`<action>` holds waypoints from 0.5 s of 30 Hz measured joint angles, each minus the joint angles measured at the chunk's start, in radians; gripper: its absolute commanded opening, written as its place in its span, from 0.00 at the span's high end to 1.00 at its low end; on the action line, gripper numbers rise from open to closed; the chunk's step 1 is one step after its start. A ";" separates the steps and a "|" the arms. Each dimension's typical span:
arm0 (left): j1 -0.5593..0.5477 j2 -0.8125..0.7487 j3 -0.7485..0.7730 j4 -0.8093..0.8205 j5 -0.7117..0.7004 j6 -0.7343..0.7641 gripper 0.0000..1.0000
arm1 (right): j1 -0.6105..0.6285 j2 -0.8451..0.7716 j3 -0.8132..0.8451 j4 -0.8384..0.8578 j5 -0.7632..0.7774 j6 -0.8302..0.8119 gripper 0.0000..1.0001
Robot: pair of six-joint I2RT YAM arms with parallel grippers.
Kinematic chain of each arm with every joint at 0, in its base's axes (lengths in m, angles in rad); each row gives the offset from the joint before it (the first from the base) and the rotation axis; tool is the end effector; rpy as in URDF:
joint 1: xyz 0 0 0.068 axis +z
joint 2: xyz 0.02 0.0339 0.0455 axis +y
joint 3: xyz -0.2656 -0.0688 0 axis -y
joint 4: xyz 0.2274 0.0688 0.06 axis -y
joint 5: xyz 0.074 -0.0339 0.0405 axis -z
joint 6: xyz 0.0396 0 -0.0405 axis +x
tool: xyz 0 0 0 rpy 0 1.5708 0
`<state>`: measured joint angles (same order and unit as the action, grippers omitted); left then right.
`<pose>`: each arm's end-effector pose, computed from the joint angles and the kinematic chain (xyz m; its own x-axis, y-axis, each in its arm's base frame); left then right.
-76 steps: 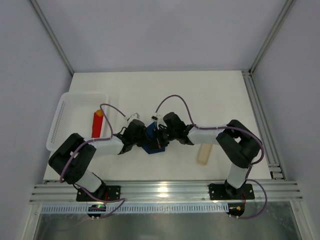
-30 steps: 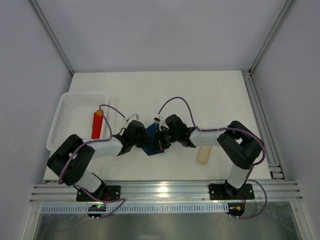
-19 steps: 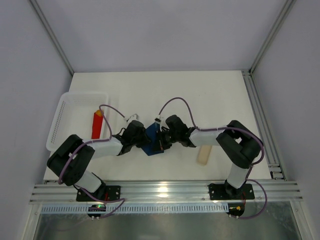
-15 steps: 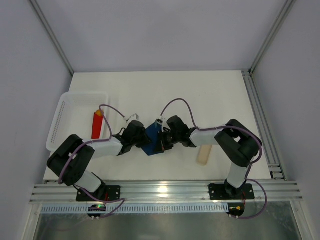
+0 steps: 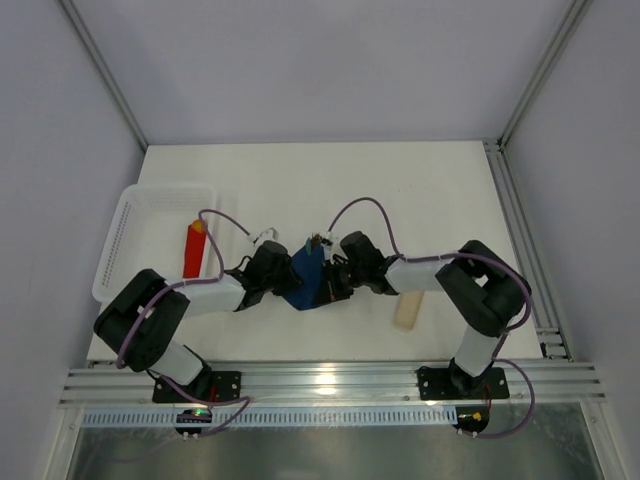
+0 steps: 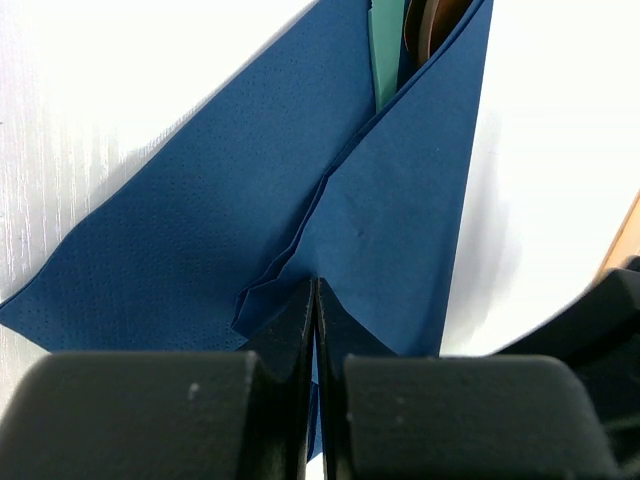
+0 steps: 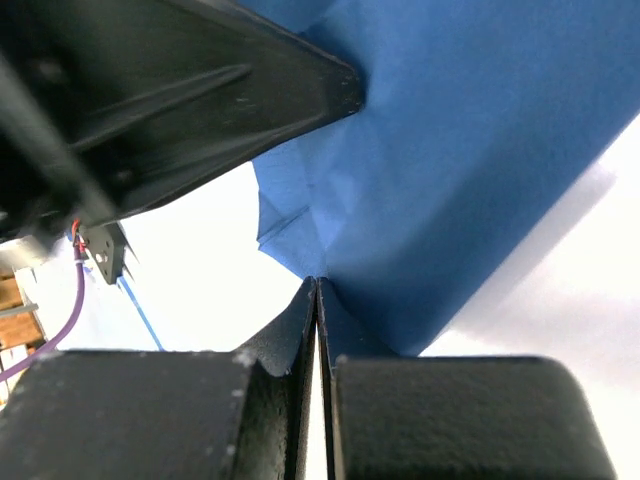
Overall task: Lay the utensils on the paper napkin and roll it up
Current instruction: Roll the napkin at the center of the board.
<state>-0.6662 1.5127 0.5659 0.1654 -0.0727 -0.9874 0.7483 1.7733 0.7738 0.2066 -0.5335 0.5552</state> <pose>0.2115 -0.1626 0.1492 -0.7856 -0.4412 -0.4338 -0.1449 0.8127 -0.5643 0.2228 0.2343 0.1378 -0.8903 -0.2073 -0.4054 -0.4449 0.5854 0.6778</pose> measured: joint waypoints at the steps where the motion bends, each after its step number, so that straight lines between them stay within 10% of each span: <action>1: 0.000 0.000 0.000 0.000 0.000 0.000 1.00 | -0.001 -0.016 0.000 -0.014 0.005 -0.003 0.96; 15: 0.000 0.000 0.000 0.001 0.004 0.000 1.00 | -0.123 -0.095 -0.052 -0.040 -0.008 -0.021 0.96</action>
<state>-0.6662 1.5131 0.5659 0.1661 -0.0689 -0.9874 0.6250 1.6779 0.7219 0.1661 -0.5415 0.5343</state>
